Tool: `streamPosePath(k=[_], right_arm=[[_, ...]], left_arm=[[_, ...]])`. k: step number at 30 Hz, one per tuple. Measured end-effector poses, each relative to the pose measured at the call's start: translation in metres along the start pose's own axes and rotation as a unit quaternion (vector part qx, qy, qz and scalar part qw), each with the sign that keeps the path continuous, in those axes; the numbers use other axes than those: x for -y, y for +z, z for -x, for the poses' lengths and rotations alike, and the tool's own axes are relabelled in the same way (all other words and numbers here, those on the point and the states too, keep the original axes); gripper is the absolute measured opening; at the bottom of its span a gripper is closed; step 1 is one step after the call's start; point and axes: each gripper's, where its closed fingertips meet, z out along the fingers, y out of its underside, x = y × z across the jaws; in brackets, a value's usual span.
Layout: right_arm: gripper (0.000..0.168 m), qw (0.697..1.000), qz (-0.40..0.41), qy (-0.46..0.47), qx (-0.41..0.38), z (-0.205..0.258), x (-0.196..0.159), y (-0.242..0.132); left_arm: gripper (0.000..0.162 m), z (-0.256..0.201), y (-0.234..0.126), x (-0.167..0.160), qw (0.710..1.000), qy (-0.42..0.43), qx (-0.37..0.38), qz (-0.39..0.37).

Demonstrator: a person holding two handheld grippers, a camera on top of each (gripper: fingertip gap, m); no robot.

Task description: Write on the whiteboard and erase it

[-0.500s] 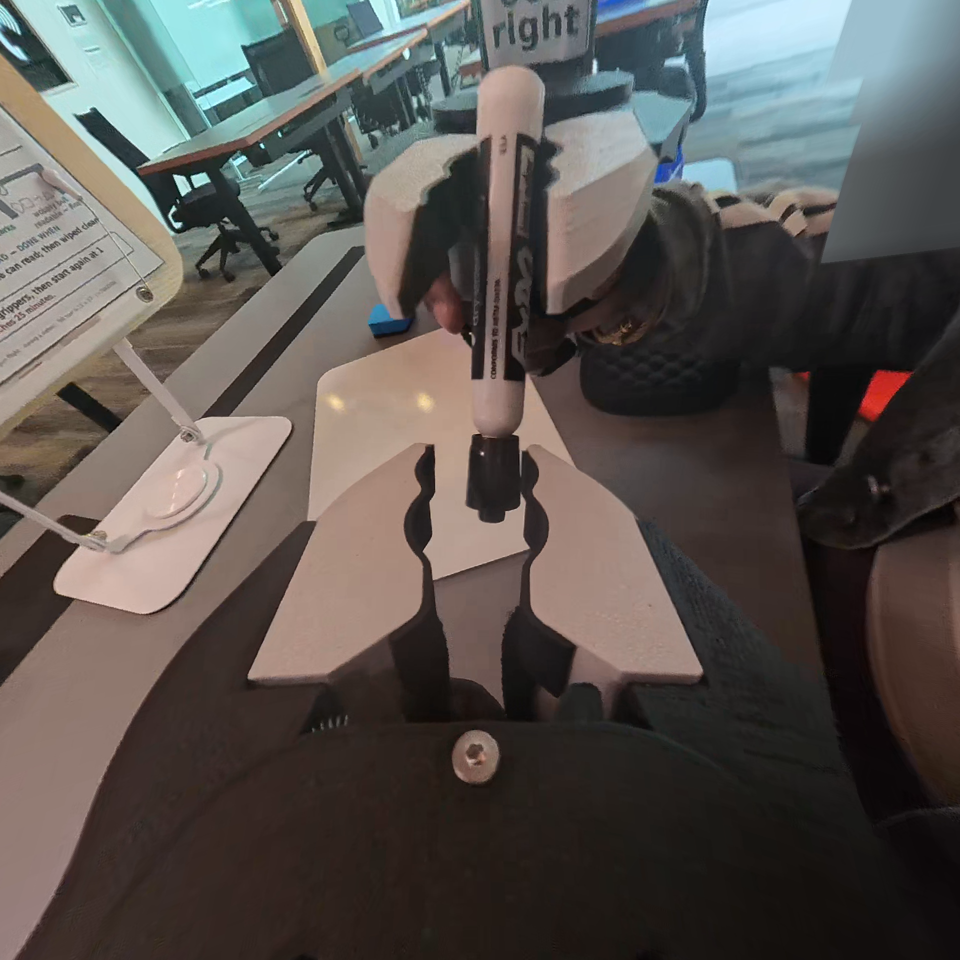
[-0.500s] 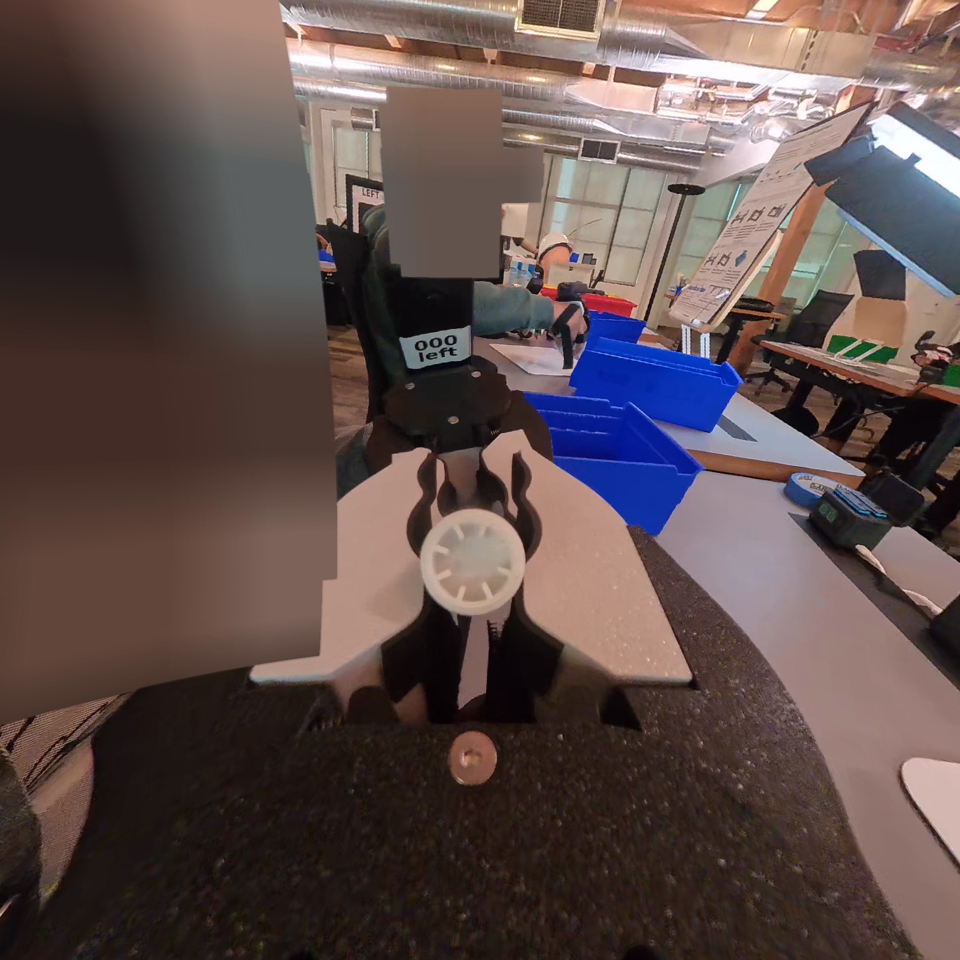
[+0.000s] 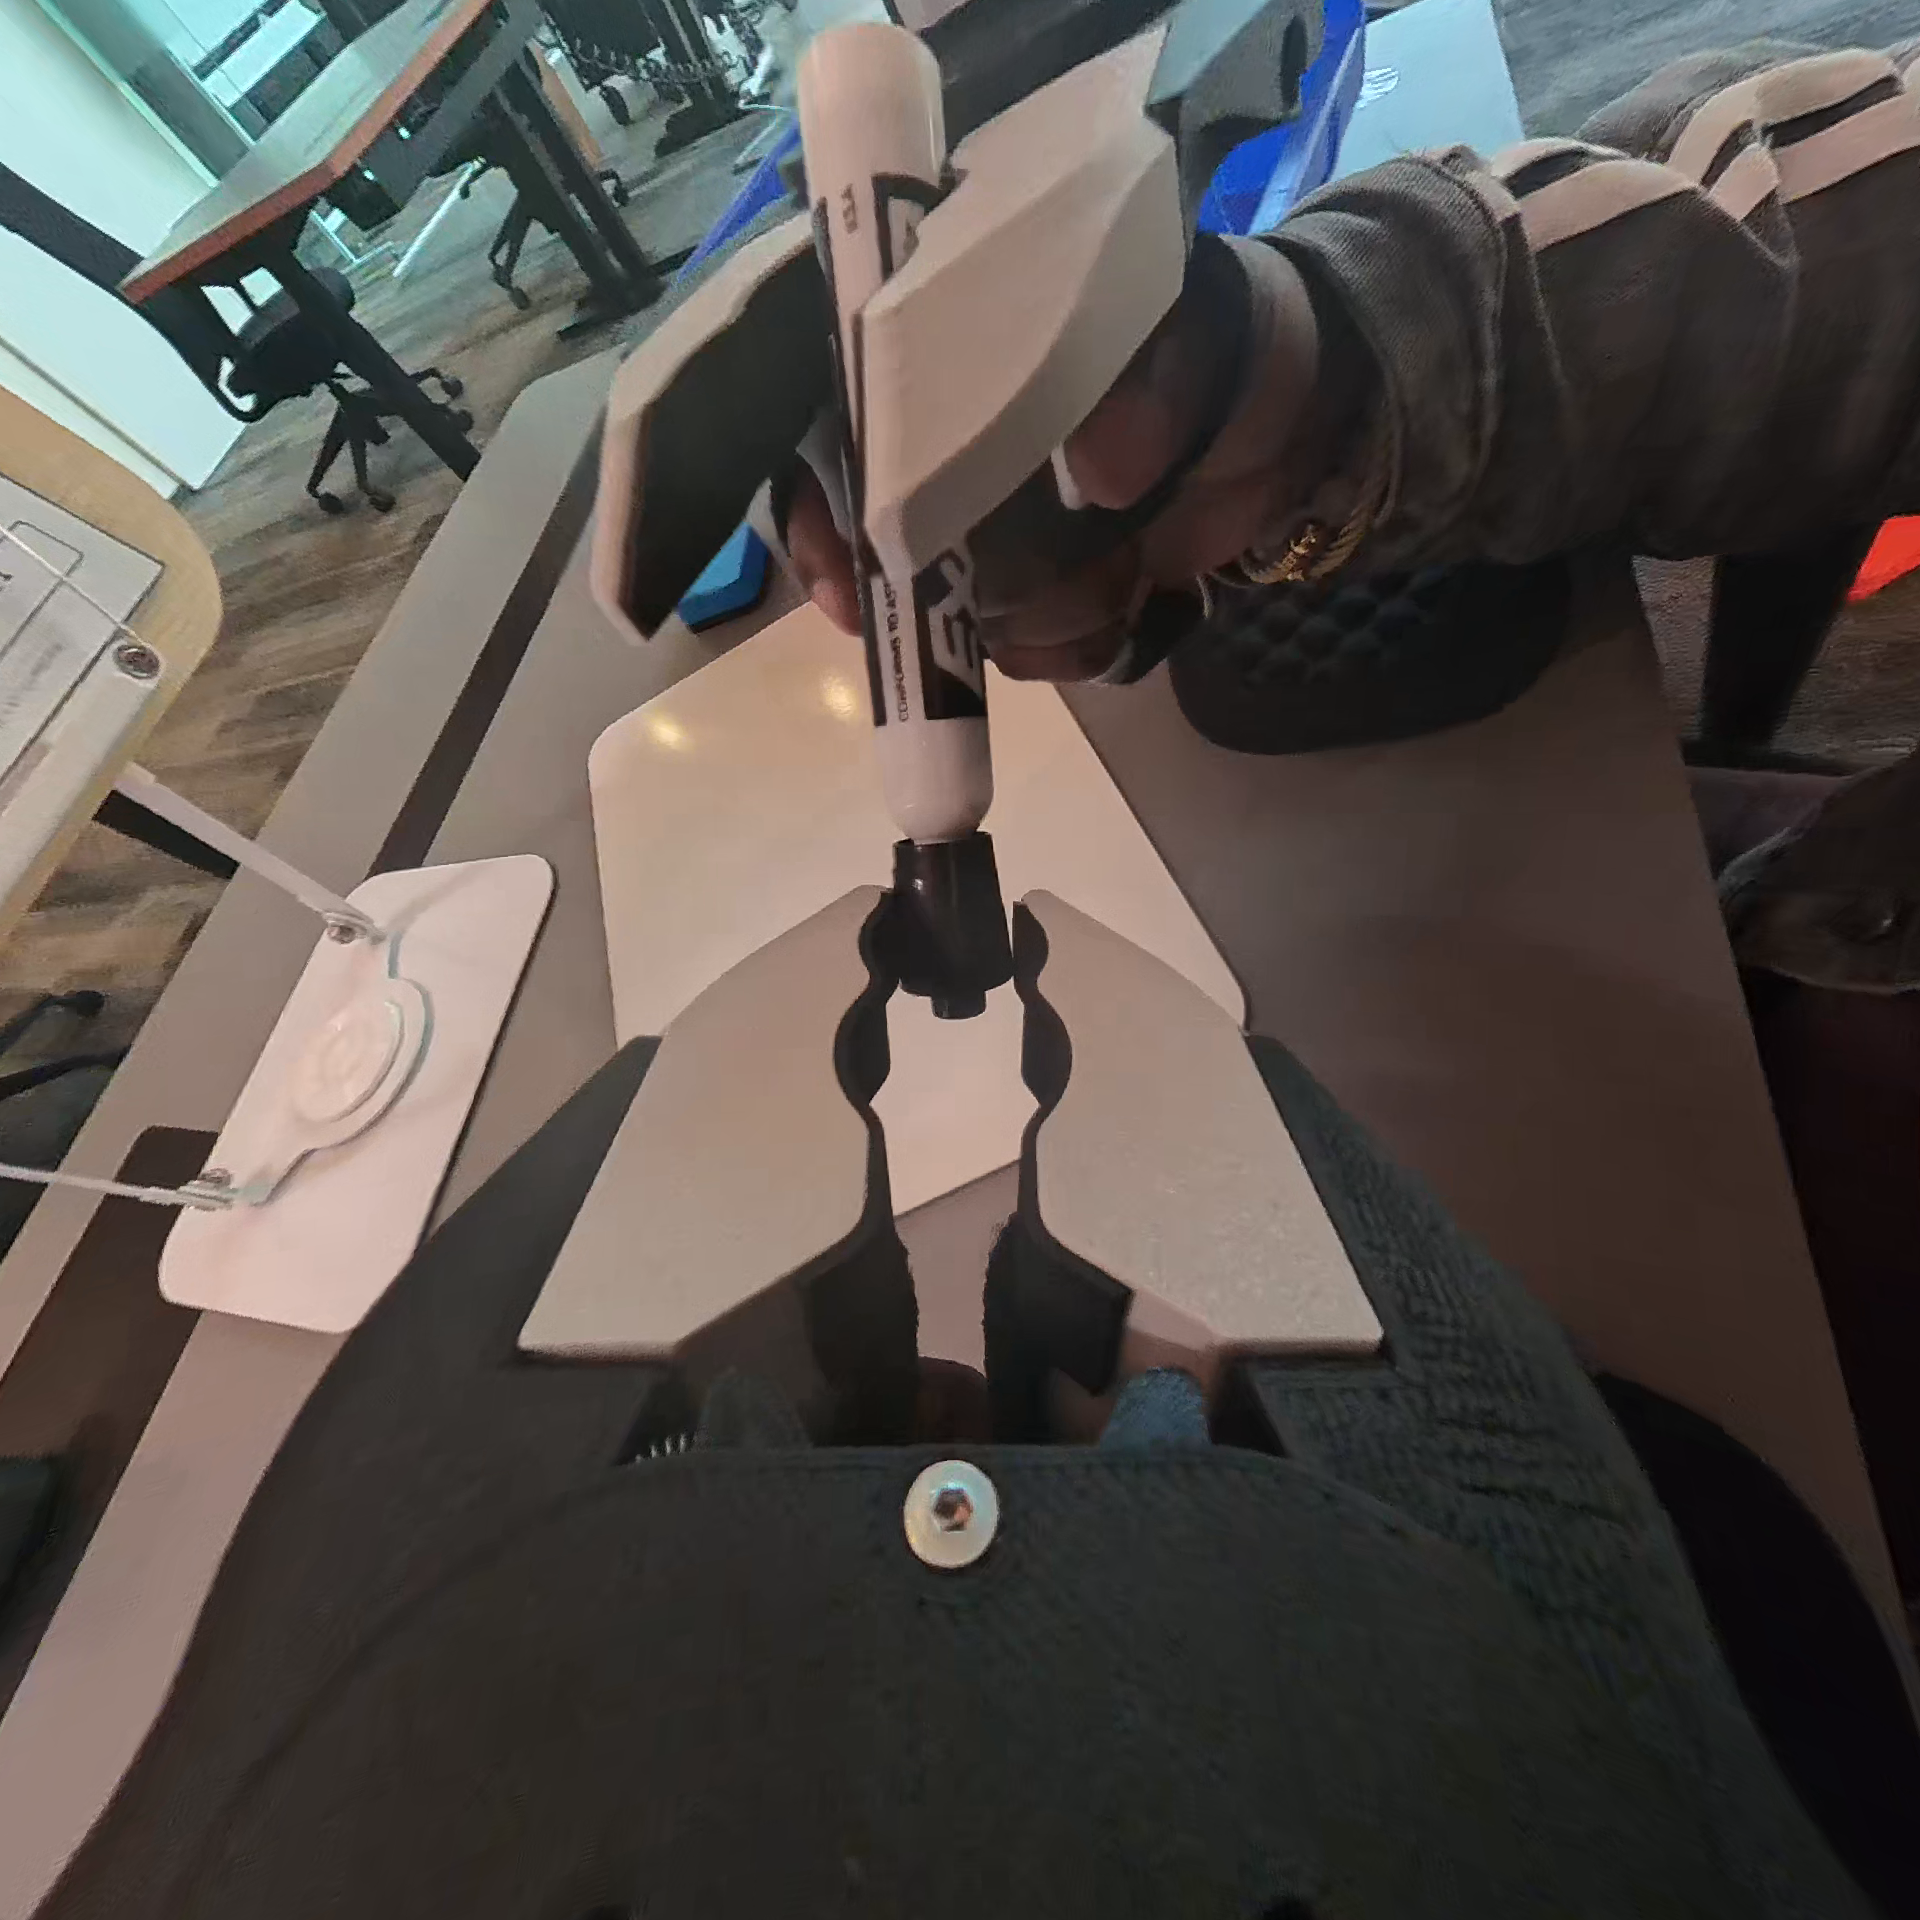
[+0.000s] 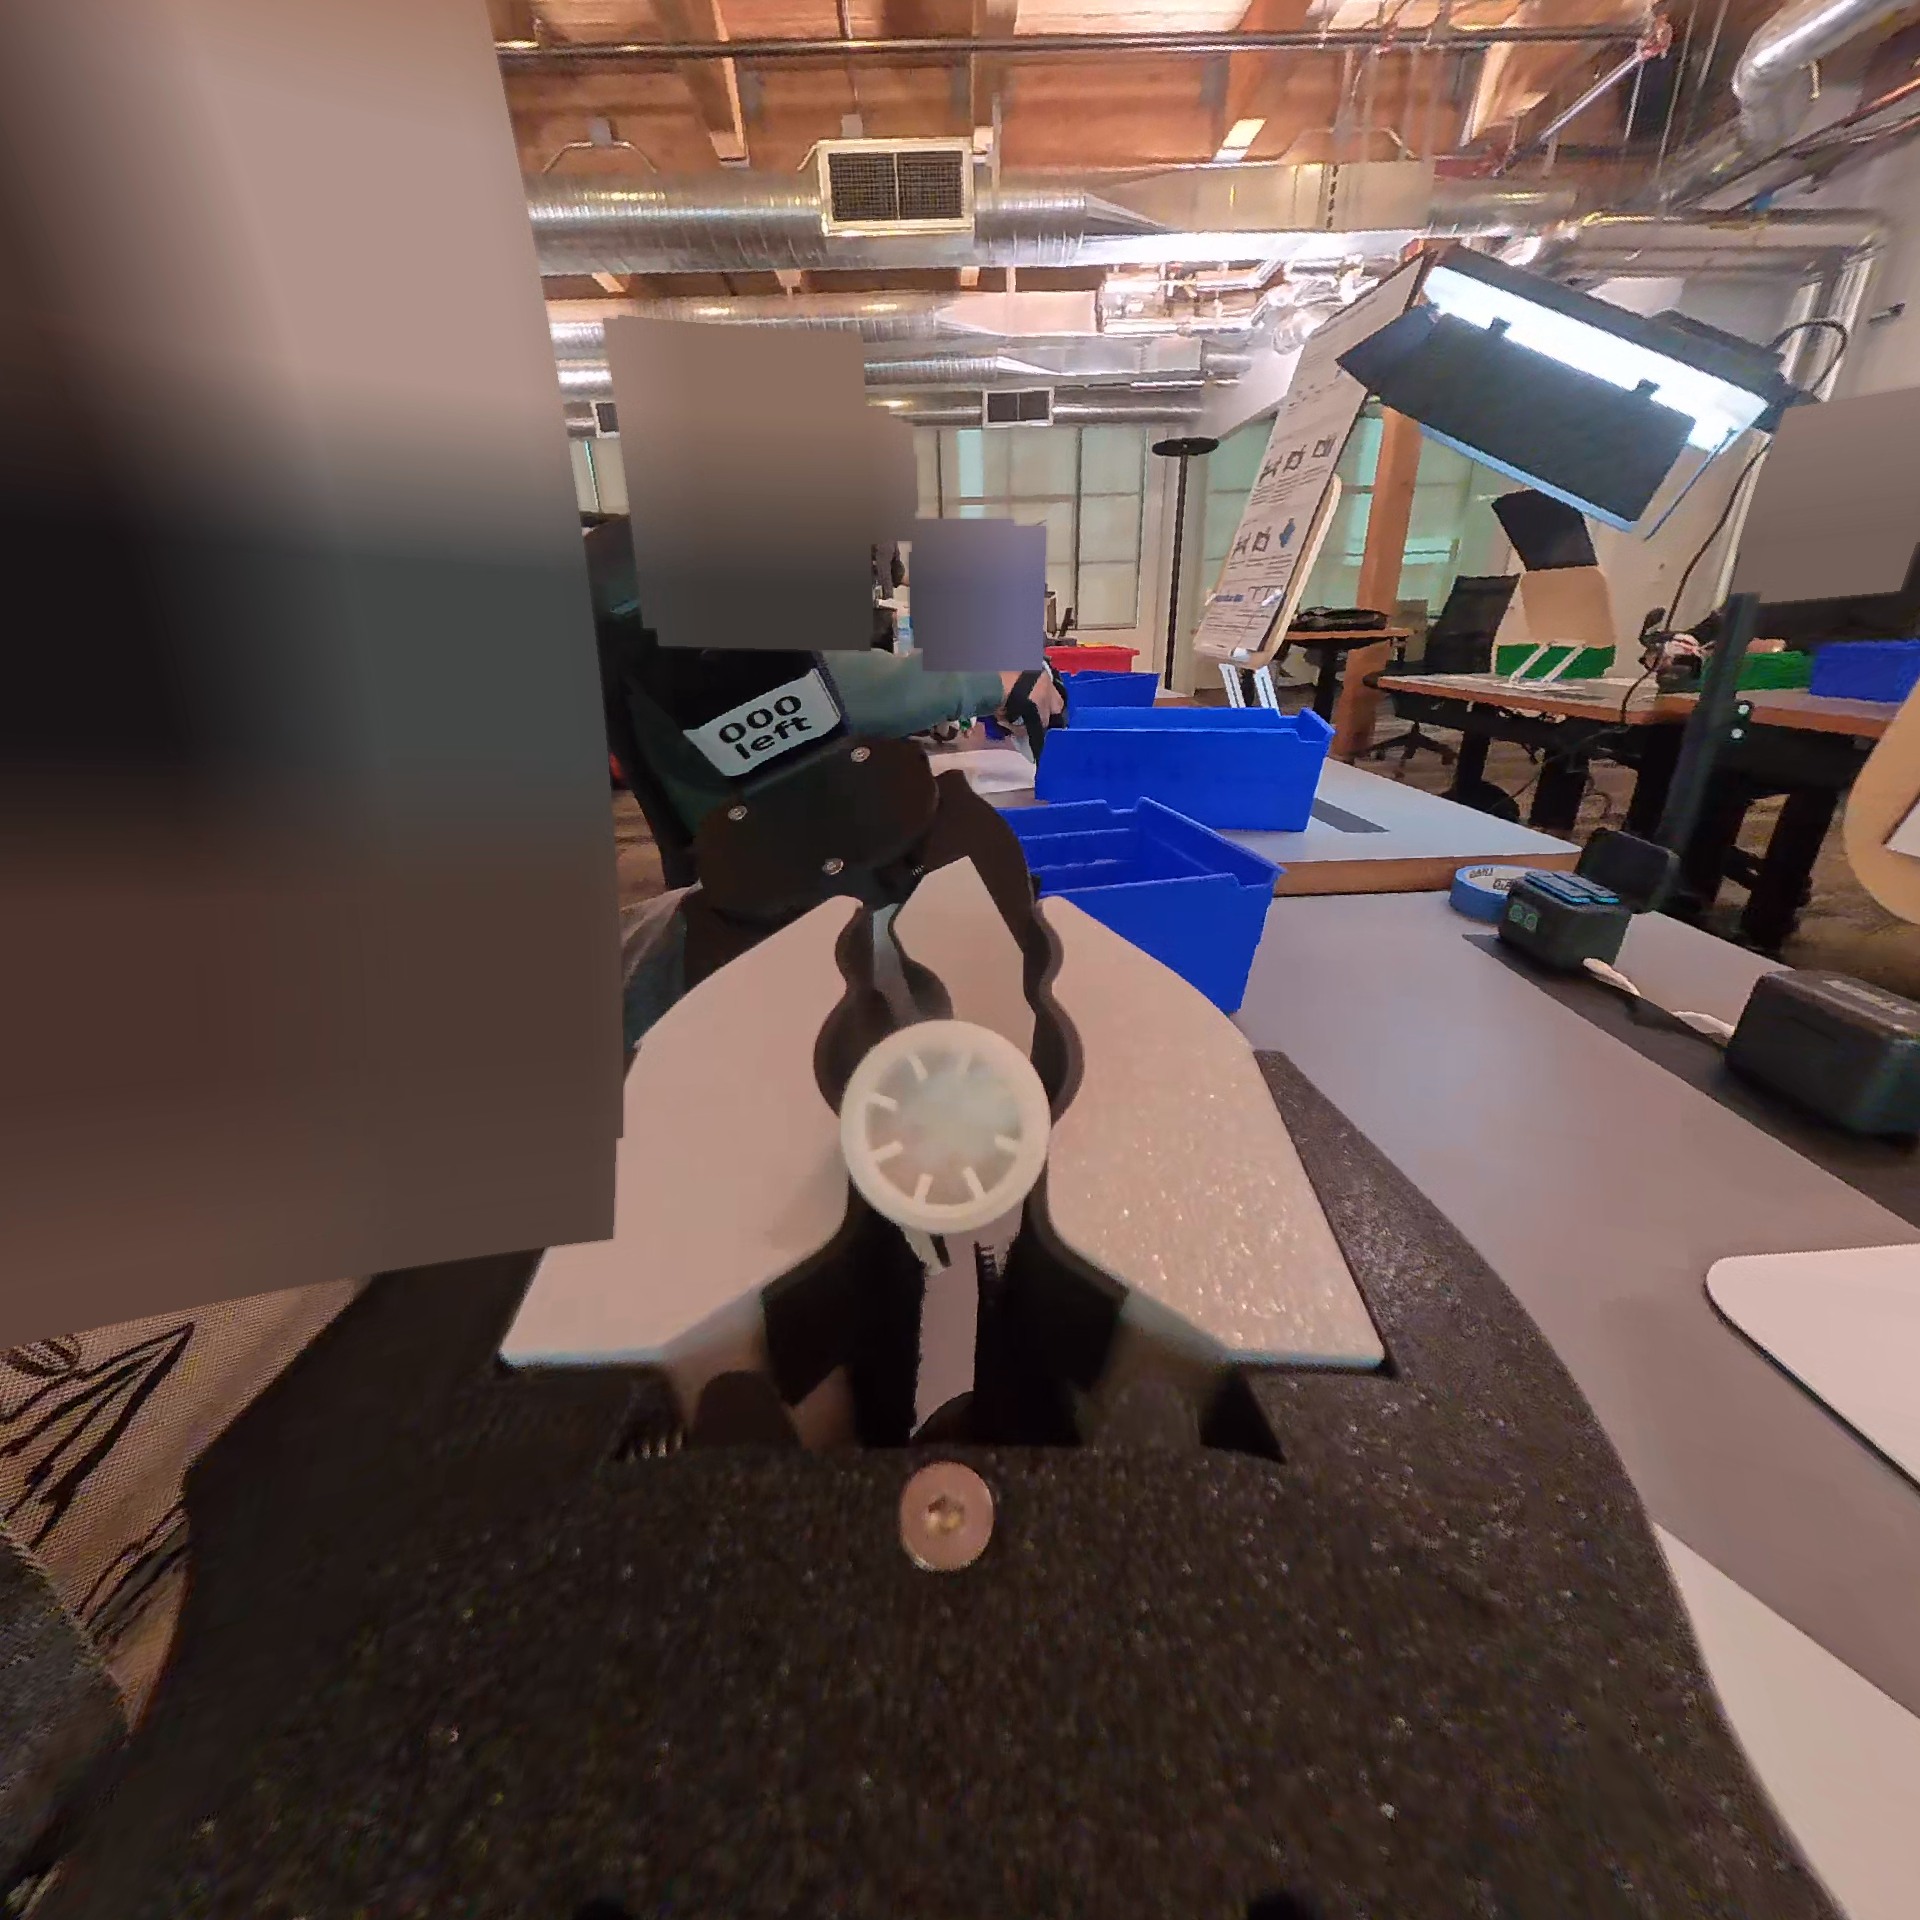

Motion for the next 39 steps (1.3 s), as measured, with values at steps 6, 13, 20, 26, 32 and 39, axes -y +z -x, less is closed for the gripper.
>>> streamPosePath(k=[6,13,20,26,32,39], right_arm=[[0.030,1.000,0.027,0.000,-0.015,-0.003,-0.010,-0.015],[0.027,0.997,0.066,-0.019,-0.037,-0.005,-0.021,-0.023],[0.025,0.985,0.138,-0.076,-0.071,0.001,-0.042,-0.031],[0.024,0.980,0.085,-0.178,-0.013,0.037,-0.004,-0.038],[0.024,0.964,-0.047,-0.194,-0.177,0.010,0.100,-0.121],[0.025,0.973,0.066,-0.060,-0.213,-0.059,0.020,-0.080]], left_arm=[[0.021,-0.002,0.011,0.000,1.000,0.012,-0.020,0.016],[0.021,-0.001,0.022,-0.003,0.999,0.033,-0.014,0.024],[0.021,-0.006,0.026,-0.012,0.999,0.032,-0.004,0.021],[0.020,-0.032,-0.004,0.037,0.968,-0.150,-0.168,-0.107],[0.020,0.037,-0.010,-0.036,0.987,-0.125,0.100,-0.023],[0.020,0.097,0.012,-0.080,0.971,-0.131,0.169,0.110]])
